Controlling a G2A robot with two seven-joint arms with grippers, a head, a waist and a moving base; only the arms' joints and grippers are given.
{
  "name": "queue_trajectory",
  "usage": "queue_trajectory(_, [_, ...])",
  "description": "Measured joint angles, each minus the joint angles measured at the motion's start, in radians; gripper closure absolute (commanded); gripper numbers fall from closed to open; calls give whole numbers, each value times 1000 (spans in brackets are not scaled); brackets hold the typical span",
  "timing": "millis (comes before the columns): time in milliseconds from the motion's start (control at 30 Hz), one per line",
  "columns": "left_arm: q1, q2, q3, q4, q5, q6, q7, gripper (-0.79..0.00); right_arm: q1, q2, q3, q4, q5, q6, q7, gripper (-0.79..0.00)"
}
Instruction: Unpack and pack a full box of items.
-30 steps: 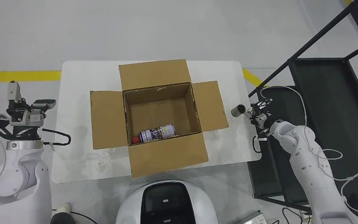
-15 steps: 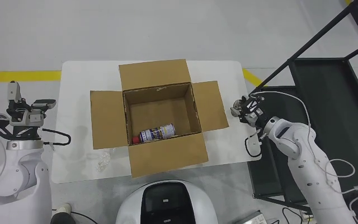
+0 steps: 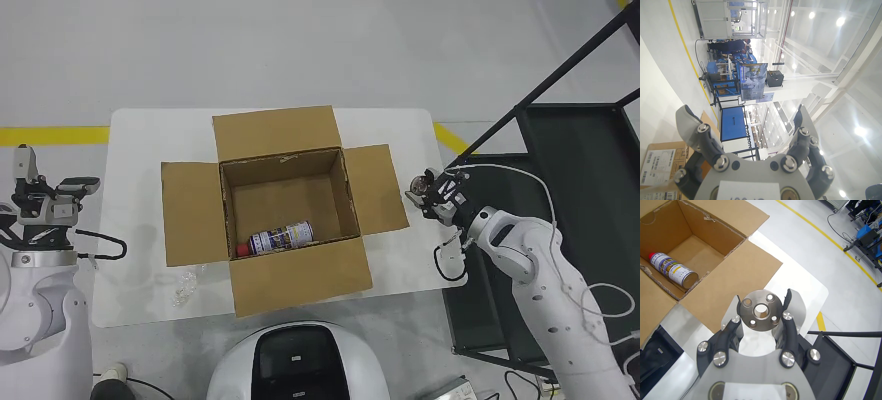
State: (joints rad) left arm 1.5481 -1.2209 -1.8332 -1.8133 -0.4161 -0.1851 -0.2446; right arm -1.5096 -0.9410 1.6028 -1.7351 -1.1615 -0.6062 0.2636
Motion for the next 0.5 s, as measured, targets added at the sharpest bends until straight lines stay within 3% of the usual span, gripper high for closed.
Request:
queue_trajectory(333, [0,0,0,0,0,0,0,-785,14,-2,-18,-17,-3,2,-1,0])
queue_trajectory(500, [0,0,0,0,0,0,0,-785,121,-9,-115,-38,-12,-53,41,0])
